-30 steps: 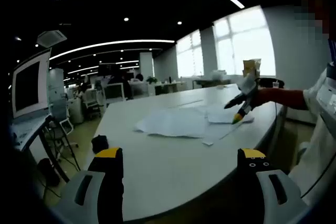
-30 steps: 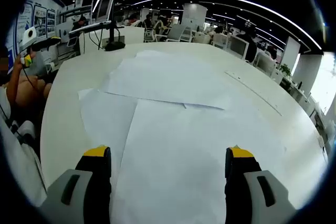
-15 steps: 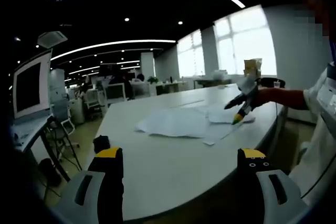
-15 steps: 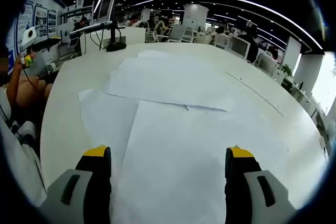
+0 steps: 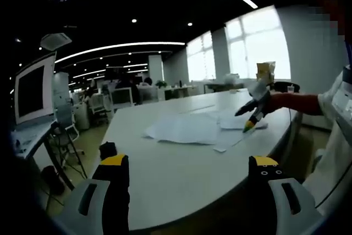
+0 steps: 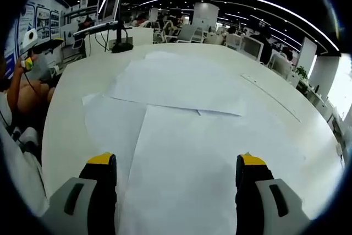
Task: Organize the stack of printing papers by aligning and flattening the scattered papers on the table
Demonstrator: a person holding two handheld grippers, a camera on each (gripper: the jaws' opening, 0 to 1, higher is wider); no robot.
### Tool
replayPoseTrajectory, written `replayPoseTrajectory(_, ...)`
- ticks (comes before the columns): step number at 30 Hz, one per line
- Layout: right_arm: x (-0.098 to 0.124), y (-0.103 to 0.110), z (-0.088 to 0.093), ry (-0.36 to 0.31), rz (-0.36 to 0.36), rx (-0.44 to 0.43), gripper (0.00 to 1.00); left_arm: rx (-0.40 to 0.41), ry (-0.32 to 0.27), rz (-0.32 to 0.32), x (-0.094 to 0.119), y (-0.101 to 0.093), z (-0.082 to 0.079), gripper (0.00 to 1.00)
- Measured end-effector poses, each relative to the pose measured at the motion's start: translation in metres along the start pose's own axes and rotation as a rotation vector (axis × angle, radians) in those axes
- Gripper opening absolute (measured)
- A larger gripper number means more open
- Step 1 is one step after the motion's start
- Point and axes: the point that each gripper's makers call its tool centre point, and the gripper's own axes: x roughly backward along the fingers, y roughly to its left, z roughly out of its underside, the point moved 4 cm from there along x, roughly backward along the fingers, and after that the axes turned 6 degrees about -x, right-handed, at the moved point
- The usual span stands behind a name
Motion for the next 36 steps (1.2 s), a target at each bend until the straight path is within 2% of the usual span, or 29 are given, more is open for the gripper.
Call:
replayPoseTrajectory(9, -0.0021, -0.0006, -0.0007, 0.001, -0.01, -0.007, 0.85, 0.001, 0.001, -0.002, 0.0004, -0.0011, 0.0003, 0.92)
replayPoseTrajectory(25, -0.0043, -0.0024, 0.0053, 0.012, -0.037, -0.087, 0.84, 0.0, 0.005, -0.001, -0.0012, -0.0015, 0.0002, 0.92)
replayPoseTrajectory(36, -0.0063, -0.0031, 0.0068, -0.01, -0.053, -0.106, 0.84, -0.003, 0.002, 0.002, -0.0033, -0.0026, -0.0016, 0.92)
